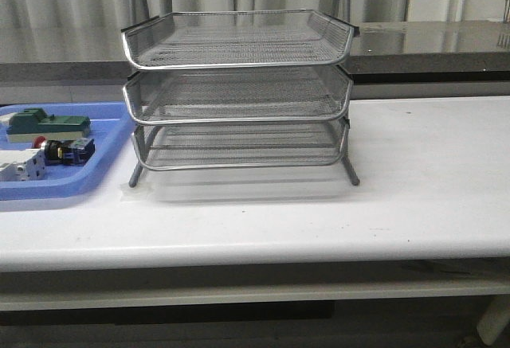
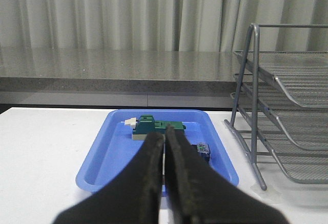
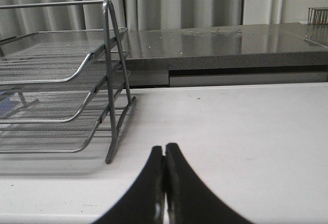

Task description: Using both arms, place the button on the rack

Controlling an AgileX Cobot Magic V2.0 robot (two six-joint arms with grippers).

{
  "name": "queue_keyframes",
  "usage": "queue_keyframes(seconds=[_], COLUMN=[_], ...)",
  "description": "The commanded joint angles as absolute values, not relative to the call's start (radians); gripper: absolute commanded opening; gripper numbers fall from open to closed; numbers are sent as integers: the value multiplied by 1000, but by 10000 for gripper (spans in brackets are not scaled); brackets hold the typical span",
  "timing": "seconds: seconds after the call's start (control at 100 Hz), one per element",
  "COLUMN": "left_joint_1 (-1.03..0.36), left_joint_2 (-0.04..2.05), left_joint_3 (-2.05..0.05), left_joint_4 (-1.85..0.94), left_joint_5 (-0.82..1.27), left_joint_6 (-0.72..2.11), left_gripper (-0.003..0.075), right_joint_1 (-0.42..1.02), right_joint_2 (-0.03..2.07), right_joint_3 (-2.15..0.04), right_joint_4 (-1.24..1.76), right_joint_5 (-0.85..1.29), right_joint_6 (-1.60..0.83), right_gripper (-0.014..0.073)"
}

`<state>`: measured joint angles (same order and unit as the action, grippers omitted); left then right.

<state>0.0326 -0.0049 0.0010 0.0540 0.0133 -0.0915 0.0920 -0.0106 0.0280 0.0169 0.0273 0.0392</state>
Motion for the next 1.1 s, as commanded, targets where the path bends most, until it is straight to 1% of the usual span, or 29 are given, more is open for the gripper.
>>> queue_keyframes(seconds=[0.0, 0.91, 1.09], left_joint_1=[36, 36, 36], left_joint_2=[-39, -39, -39], left_joint_3=[48, 48, 48], left_joint_4=[53, 53, 53], left_joint_5=[-67, -67, -67], left_joint_6=[-99, -99, -99], left_gripper=[4, 4, 4], right_joint_1=[86, 86, 86], right_joint_2=[-30, -29, 0], right_joint_3=[12, 8, -77], right_joint_4=[6, 7, 51], right_joint_5=[-61, -79, 0], right_joint_6=[36, 36, 36], right_gripper=[-60, -60, -60])
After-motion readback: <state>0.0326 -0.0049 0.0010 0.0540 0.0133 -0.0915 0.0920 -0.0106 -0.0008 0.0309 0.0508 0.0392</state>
